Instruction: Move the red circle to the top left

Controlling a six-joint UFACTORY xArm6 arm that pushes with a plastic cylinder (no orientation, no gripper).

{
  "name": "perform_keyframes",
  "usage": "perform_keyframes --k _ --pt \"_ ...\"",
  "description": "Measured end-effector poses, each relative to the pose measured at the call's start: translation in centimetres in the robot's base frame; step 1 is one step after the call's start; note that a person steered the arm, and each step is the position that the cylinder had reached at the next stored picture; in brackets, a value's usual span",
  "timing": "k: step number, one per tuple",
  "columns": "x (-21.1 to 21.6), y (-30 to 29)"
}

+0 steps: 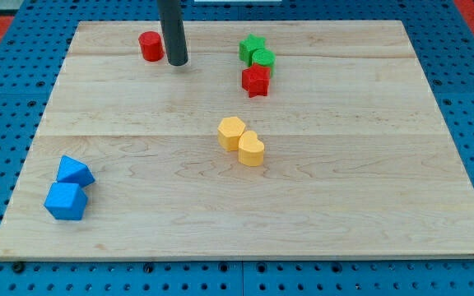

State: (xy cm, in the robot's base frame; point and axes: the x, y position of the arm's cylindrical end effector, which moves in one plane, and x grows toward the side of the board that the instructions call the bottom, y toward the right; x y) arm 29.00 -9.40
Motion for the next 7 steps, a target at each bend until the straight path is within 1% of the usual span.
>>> perform_keyframes --k 2,4,5,6,7 --pt "0.0 0.1" --pt "-1.4 -2.7" --pt "-1.4 -4.1" --pt "-1.3 -3.4" --pt "-1.8 -4.4"
